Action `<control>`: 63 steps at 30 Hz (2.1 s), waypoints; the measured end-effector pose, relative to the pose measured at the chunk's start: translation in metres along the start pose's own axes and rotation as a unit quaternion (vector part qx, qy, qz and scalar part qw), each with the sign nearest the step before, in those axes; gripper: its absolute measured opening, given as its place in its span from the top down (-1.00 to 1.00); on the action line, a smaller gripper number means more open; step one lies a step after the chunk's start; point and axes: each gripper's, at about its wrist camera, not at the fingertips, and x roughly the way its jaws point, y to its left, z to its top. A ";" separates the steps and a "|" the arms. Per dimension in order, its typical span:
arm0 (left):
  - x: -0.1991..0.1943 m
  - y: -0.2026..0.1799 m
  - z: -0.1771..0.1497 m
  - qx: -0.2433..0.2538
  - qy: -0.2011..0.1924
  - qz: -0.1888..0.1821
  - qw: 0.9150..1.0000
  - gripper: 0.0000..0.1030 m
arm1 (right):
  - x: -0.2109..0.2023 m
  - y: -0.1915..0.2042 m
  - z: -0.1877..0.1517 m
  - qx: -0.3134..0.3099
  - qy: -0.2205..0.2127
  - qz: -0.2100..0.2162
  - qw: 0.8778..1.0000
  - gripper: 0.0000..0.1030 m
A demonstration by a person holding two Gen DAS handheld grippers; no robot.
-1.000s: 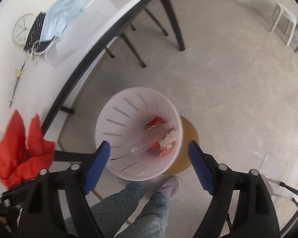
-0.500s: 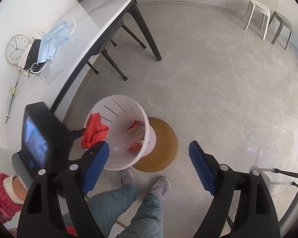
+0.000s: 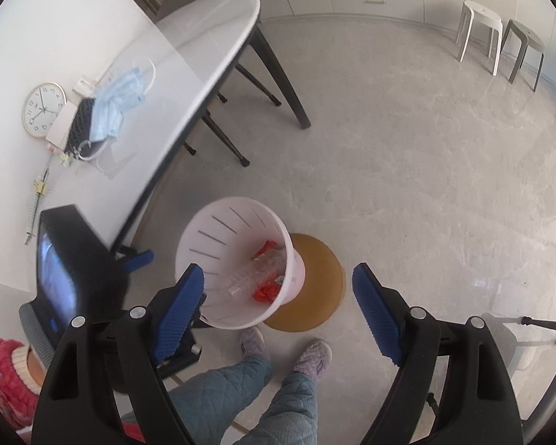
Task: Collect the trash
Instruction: 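Move both tools back over the table and grasp the green paper with the left gripper, then grasp the black mesh net with the right gripper and lift it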
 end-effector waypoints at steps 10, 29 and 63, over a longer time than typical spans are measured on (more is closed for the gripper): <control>-0.136 0.091 -0.011 -0.123 -0.077 -0.049 0.988 -0.85 | -0.088 0.066 0.042 -0.076 -0.080 0.014 0.994 -0.95; -0.113 0.384 -0.067 -0.254 -0.106 0.017 0.961 -0.85 | -0.018 0.287 0.104 -0.155 -0.078 0.019 0.985 -0.95; 0.047 0.541 -0.042 -0.262 -0.050 -0.073 0.961 0.40 | 0.139 0.381 0.173 -0.082 0.030 -0.045 0.995 -0.78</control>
